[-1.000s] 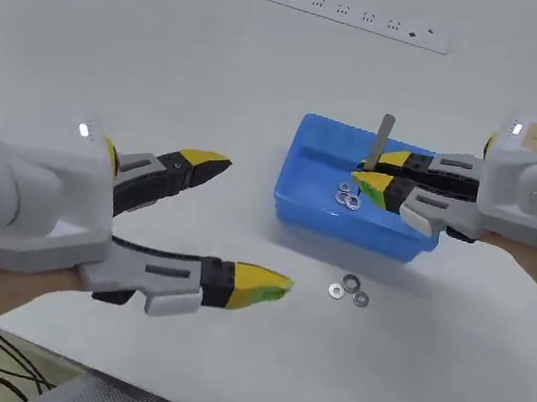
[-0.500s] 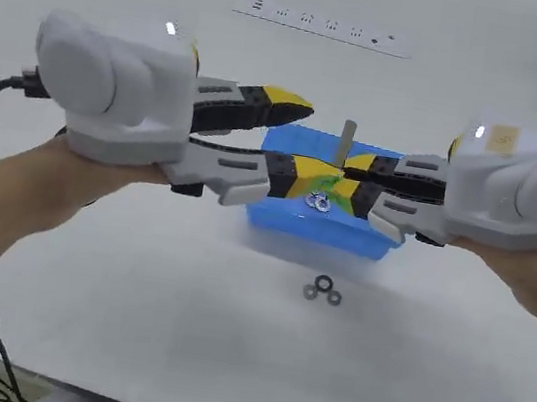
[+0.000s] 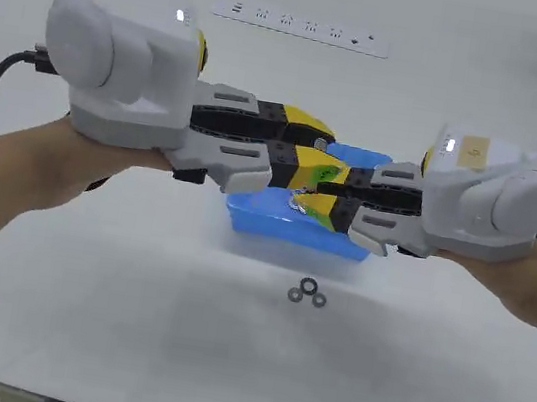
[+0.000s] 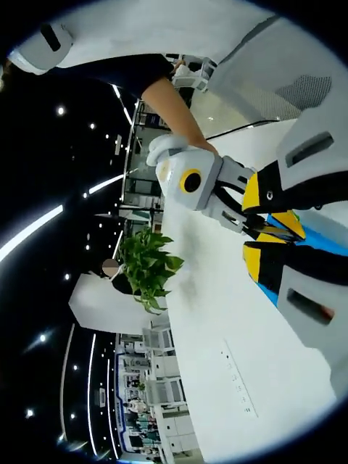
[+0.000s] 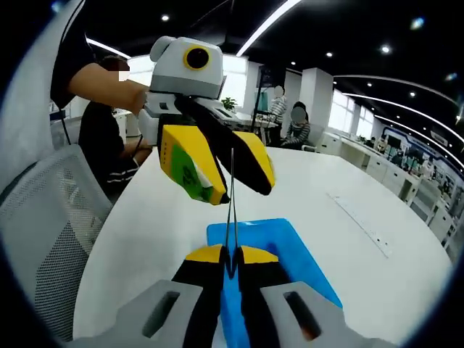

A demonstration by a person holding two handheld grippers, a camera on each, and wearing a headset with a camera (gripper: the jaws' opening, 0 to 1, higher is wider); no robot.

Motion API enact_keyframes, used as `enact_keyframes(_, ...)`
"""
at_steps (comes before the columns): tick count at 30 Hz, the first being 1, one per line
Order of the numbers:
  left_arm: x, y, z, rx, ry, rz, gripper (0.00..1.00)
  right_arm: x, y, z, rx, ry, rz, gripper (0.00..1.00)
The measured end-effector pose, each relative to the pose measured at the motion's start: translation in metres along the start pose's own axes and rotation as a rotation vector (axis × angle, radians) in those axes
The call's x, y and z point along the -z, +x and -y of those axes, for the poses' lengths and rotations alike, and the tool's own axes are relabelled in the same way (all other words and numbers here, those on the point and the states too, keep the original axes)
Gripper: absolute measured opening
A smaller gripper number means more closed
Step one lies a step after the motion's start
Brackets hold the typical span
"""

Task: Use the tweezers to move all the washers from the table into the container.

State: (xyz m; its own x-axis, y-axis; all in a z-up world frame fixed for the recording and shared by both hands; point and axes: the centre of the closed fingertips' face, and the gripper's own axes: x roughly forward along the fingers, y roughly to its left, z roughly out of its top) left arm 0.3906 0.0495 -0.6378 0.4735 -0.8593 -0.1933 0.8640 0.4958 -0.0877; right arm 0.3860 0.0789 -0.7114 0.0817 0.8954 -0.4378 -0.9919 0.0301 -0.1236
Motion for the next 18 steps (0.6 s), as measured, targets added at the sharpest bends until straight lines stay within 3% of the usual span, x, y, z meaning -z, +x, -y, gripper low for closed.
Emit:
enact_keyframes(3,0.0043,-0.0002,0.0045,0.04,0.015,-0.038,0.12,-0.0006,-0.0007,-0.0003,-0.002,-0.001,0.002,0.08)
enact_keyframes(8,0.0028,0.0007,0.0088,0.076,0.036,-0.057,0.09,-0.0021,-0.0011,-0.0045,-0.017,-0.007,0.004,0.08)
enact_keyframes(18,0.0014,0.0009,0.0106,0.055,0.155,-0.075,0.05,-0.0051,-0.0013,-0.0072,-0.016,-0.016,0.003,0.1)
